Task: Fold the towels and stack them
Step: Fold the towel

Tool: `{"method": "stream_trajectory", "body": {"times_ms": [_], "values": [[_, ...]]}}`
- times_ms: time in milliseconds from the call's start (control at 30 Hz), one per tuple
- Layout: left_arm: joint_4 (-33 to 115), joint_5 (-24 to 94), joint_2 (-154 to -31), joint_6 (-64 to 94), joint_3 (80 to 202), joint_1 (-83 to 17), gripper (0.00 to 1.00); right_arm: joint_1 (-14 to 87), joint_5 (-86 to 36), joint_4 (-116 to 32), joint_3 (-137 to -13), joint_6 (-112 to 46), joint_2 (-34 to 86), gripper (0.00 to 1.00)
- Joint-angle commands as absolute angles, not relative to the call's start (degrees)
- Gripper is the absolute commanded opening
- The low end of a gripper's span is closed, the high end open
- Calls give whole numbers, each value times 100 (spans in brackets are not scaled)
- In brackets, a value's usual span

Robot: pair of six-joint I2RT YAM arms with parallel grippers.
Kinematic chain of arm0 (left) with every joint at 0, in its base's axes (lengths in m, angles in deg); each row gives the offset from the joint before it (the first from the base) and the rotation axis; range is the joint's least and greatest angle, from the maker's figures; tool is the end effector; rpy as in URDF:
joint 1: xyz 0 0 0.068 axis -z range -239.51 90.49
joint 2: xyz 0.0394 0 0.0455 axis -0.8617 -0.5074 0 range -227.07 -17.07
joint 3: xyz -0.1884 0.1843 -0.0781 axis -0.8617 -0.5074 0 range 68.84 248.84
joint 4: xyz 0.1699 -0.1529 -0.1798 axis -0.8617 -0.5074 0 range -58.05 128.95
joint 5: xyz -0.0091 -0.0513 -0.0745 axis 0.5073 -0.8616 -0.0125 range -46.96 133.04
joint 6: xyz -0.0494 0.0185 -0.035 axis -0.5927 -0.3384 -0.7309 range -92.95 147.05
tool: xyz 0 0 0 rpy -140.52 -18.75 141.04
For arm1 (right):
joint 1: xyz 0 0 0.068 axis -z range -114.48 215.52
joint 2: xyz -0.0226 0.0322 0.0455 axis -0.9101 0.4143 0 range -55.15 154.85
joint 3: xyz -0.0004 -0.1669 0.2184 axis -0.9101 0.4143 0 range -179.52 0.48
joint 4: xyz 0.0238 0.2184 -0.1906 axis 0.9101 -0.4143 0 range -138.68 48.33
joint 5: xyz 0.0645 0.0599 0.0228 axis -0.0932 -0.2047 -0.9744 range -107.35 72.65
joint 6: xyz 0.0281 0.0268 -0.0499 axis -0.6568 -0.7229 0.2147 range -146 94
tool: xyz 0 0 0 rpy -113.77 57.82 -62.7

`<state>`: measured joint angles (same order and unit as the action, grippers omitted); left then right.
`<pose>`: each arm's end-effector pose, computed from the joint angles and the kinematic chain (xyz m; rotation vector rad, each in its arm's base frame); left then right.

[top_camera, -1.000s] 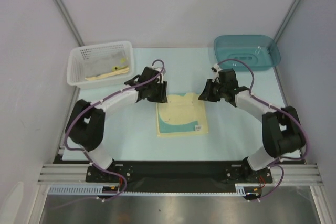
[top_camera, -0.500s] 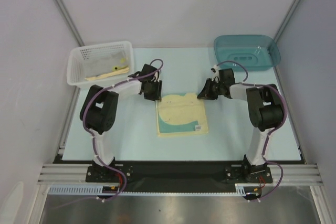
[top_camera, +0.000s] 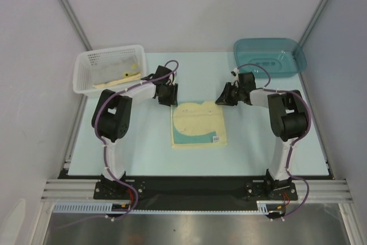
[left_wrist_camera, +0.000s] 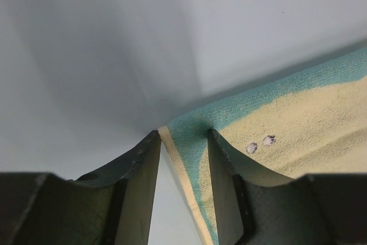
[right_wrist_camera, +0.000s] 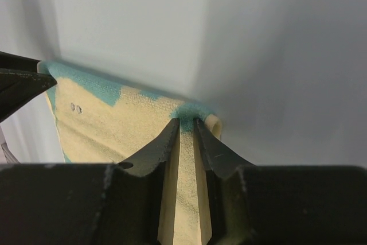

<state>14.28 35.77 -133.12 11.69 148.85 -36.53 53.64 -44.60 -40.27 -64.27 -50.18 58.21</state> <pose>0.4167 -0.1833 0.1320 0.2219 2.6641 -0.3897 0.4188 0.1109 0.1043 0.0310 2.4503 0.8581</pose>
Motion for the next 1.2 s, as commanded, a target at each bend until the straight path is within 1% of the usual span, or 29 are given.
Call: {"method": "stream_trajectory", "body": {"times_ms": [0, 67, 100, 200, 233, 300, 333, 400, 500, 633, 733, 900, 1000, 1100, 1167], "values": [[1302, 3548, -13537, 1316, 15075, -3736, 45, 5392, -3942, -4122, -6657, -4956, 6112, 21], [1145, 3565, -13485, 1351, 15216, -3736, 47, 5383, -3889, -4141, -6702, -4947, 6104, 21], [1057, 3591, -13433, 1360, 15277, -3736, 48, 5383, -3828, -4402, -6737, -4938, 5999, 22], [635, 3959, -13029, 1369, 15471, -3736, 52, 5383, -3687, -4667, -6720, -4938, 5595, 27], [547, 4048, -12897, 1378, 15480, -3736, 54, 5375, -3669, -4755, -6702, -4947, 5272, 29], [283, 4285, -12467, 1334, 15393, -3727, 57, 5348, -3712, -5001, -6693, -4973, 4954, 35], [213, 4286, -12300, 1299, 15192, -3727, 58, 5331, -3704, -5089, -6693, -4973, 4691, 38], [230, 4269, -11852, 1167, 14875, -3719, 58, 5252, -3556, -5474, -6667, -4938, 4426, 40], [554, 3997, -11203, 965, 13980, -3631, 59, 5199, -3449, -5836, -6395, -4947, 3978, 43], [1492, 2945, -10472, 588, 12532, -3368, 56, 5146, -3317, -6040, -5745, -4912, 3459, 46], [1837, 2862, -10110, 271, 11923, -3044, 54, 5146, -3299, -5987, -5209, -4894, 3055, 46], [2154, 2880, -9952, -90, 11499, -2699, 52, 5032, -3300, -5812, -4498, -4964, 2501, 46], [2172, 2958, -10083, -195, 11393, -2603, 50, 4734, -3177, -5846, -4259, -5008, 2351, 45], [2198, 3012, -10197, -248, 11271, -2576, 49, 4610, -3141, -5742, -3925, -5131, 2140, 45], [2295, 2994, -10276, -292, 11174, -2567, 47, 4592, -3089, -5653, -3723, -5157, 2026, 46]]}}
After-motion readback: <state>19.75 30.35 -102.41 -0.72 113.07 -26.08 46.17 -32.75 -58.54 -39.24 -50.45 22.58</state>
